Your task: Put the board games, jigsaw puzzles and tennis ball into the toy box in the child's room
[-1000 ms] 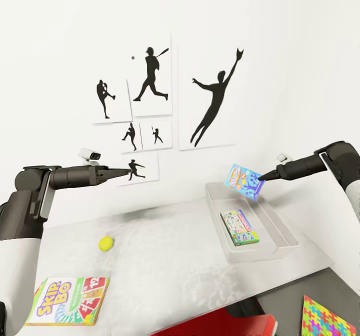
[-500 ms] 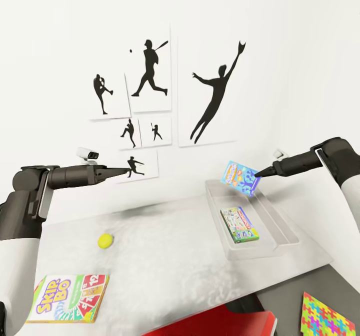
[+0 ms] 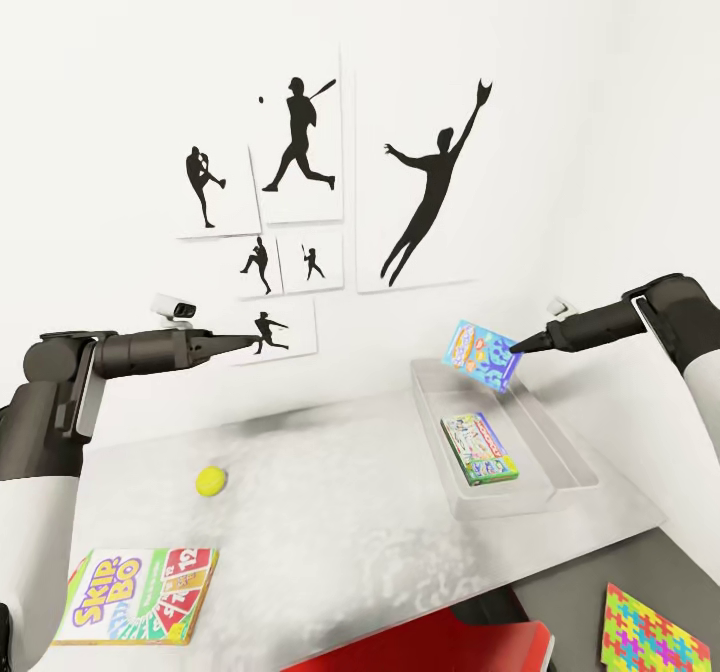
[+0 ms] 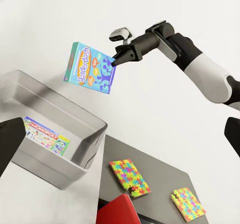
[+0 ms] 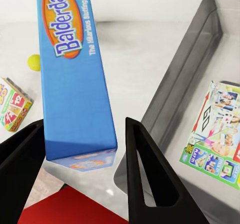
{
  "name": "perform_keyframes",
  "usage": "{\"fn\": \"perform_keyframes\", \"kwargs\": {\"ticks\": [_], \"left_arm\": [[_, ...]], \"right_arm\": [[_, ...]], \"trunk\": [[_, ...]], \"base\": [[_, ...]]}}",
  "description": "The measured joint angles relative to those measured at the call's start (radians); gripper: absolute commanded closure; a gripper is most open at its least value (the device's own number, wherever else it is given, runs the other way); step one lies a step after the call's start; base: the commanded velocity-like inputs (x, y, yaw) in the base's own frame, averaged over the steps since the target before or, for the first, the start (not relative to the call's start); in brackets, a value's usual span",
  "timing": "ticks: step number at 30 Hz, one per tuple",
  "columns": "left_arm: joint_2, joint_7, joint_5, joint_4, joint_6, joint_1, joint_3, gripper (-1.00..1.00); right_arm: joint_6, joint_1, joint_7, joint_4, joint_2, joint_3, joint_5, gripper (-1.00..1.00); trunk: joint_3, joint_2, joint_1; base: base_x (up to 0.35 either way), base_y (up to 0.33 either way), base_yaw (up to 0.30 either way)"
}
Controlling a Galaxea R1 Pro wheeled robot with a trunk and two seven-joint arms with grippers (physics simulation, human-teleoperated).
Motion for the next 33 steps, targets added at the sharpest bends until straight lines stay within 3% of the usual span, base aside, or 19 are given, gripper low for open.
{"fn": "perform_keyframes", "kwargs": {"ticks": [10,33], "left_arm": [[0.000,0.000,-0.001,0.000,0.000,0.000,0.000,-1.00],[0.001,0.000,-0.002,0.000,0.000,0.000,0.003,-1.00]], "right_arm": [[0.001,0.000,-0.003,0.000,0.003,0.000,0.001,1.00],[-0.001,0.000,-0.004,0.000,-0.003,-0.004,0.000,1.00]], "trunk": [[-0.003,0.000,0.000],[-0.037,0.000,0.000]], "base": [[0.000,0.000,0.000],[0.000,0.000,0.000]]}}
